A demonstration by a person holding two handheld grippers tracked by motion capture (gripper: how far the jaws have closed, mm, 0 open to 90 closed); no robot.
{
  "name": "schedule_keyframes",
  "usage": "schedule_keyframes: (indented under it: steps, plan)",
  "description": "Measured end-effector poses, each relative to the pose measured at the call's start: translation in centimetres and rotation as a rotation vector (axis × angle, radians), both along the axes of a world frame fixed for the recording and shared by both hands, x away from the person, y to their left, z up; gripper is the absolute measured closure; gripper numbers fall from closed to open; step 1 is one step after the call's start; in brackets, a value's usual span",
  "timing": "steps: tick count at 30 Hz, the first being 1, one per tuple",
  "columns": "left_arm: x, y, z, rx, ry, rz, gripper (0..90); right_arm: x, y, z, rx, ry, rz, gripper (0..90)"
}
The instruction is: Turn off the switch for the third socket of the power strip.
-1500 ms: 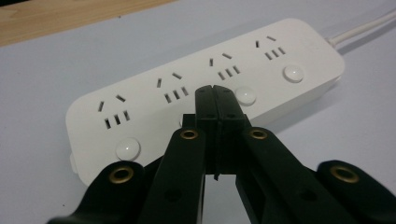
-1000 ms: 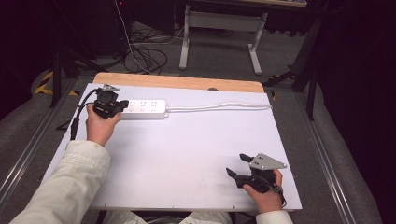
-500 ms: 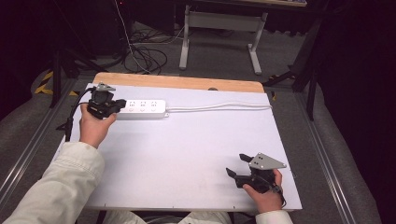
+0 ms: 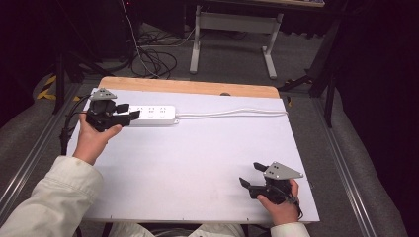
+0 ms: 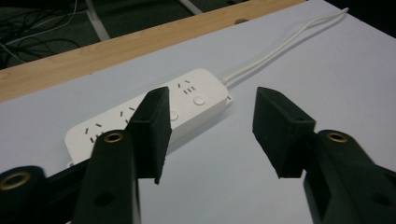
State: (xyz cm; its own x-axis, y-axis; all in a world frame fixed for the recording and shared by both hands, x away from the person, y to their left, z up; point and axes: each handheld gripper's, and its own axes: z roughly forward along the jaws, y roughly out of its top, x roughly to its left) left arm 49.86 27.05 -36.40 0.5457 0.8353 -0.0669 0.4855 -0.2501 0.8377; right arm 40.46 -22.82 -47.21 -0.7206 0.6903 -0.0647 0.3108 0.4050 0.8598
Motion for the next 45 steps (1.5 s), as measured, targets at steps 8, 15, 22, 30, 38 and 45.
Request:
schedule_keyframes:
  steps: [8, 15, 22, 30, 38, 45]
  plan:
    - [-3.3, 0.2, 1.0, 0.004, -0.064, -0.081, 30.8, -0.1, 0.0, 0.0, 0.000, 0.000, -0.002, 26.0]
    - [-5.9, 0.5, 0.6, -0.020, -0.103, -0.140, 24.2, -0.1, 0.0, 0.1, 0.004, -0.001, 0.001, 25.9]
    - [-8.0, 1.0, -0.3, -0.052, -0.124, -0.189, 20.1, -0.1, 0.1, 0.1, 0.004, -0.004, -0.001, 25.9]
    - [-10.1, 1.0, -1.6, -0.017, -0.190, -0.171, 21.4, -0.1, 0.1, 0.1, 0.002, -0.003, 0.000, 25.9]
    - [-11.2, 1.6, -4.0, -0.058, -0.207, -0.168, 19.2, -0.1, 0.1, 0.1, 0.001, -0.002, 0.000, 25.9]
    - [-11.6, 2.0, -6.2, -0.061, -0.181, -0.198, 18.2, -0.2, 0.2, 0.1, -0.008, -0.001, 0.002, 25.3]
